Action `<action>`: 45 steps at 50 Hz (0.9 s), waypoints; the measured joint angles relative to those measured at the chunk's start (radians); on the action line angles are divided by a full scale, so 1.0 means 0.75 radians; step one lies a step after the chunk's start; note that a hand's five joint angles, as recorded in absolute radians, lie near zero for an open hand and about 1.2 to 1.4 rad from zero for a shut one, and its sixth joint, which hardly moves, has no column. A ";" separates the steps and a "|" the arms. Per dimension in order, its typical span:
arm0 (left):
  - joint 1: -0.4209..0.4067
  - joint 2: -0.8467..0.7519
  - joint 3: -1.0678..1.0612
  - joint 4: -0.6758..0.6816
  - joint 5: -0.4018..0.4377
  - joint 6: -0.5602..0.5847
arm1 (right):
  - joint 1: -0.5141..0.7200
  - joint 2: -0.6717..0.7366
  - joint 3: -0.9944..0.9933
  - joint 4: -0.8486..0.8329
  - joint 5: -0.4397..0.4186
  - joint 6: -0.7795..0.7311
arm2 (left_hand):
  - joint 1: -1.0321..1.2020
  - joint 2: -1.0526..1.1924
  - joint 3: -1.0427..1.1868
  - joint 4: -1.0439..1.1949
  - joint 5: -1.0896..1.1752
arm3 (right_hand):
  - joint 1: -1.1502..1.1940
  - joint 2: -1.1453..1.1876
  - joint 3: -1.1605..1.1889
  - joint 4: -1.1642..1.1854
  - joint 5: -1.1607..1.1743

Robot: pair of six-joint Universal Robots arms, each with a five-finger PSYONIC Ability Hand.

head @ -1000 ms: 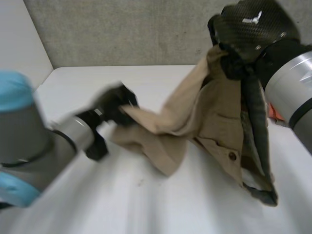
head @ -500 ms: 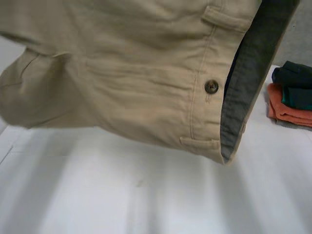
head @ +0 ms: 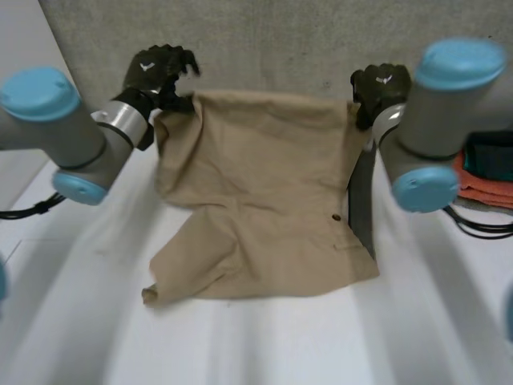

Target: Fold the laundry.

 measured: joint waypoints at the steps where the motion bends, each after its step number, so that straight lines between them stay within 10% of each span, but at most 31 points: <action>1: -0.002 -0.025 0.023 0.013 -0.001 0.003 | 0.001 0.023 -0.017 -0.013 0.009 -0.007 | -0.194 -0.138 -0.163 -0.168 -0.172 | -0.133 -0.133 -0.129 -0.131 -0.139; 4: -0.006 -0.110 0.120 0.071 -0.012 0.007 | 0.007 0.166 -0.134 -0.095 0.074 -0.076 | -0.531 -0.539 -0.568 -0.574 -0.572 | -0.583 -0.614 -0.619 -0.614 -0.616; 12: -0.020 -0.029 0.137 0.146 -0.124 0.013 | 0.034 0.131 -0.165 -0.151 0.118 -0.251 | -0.544 -0.609 -0.639 -0.639 -0.613 | -0.634 -0.688 -0.717 -0.723 -0.694; 32: -0.121 1.090 -1.265 -0.127 -0.167 0.423 | 0.015 -0.743 0.875 0.325 -0.370 -0.336 | 0.208 0.102 0.058 0.071 0.068 | -0.496 -0.539 -0.549 -0.555 -0.531; 45: -0.154 0.909 -1.670 -0.138 -0.098 0.525 | -0.102 -0.761 1.443 0.035 -0.592 -0.424 | -0.001 -0.073 -0.103 -0.099 -0.099 | -0.299 -0.350 -0.340 -0.338 -0.314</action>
